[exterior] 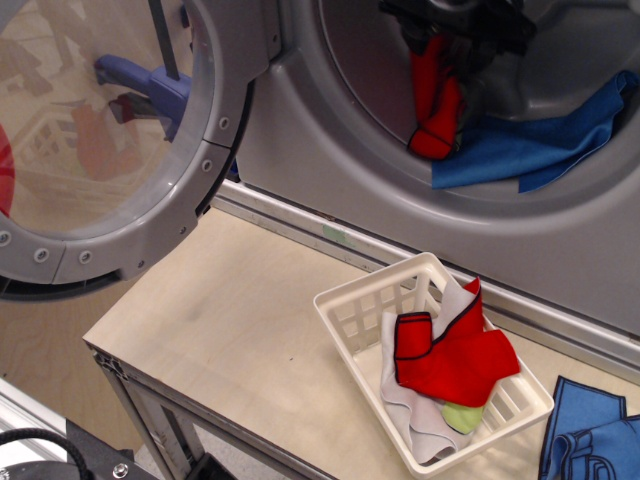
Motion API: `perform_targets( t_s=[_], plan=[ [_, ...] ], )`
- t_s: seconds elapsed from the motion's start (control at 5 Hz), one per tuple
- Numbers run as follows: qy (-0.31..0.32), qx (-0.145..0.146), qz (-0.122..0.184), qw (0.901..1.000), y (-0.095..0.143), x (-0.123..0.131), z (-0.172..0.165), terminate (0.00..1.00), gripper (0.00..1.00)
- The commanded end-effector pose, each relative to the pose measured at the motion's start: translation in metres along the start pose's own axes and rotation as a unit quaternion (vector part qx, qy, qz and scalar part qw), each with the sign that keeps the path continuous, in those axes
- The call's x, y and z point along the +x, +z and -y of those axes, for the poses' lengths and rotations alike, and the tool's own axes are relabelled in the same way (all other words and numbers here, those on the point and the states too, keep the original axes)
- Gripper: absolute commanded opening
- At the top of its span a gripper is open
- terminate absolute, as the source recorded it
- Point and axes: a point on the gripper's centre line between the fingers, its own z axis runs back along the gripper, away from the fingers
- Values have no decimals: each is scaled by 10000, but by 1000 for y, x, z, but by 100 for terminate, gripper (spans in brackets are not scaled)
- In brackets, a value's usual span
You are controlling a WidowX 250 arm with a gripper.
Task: Put clothes in laundry machine
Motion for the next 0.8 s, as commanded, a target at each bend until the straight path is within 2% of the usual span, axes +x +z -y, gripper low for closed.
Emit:
perform_targets(
  t_s=[0.0,0.2,0.4,0.6],
  plan=[
    [80,-1241,-795,9891,79,-41,-4,0,100],
    [-16,-1528,-1239,9804,100,-62,-5,0,100],
    [27,-1810,-1637,9698,117,-72,-9,0,100],
    [-23,-1839,-1818,9660,134,-80,-13,100,100]
  ],
)
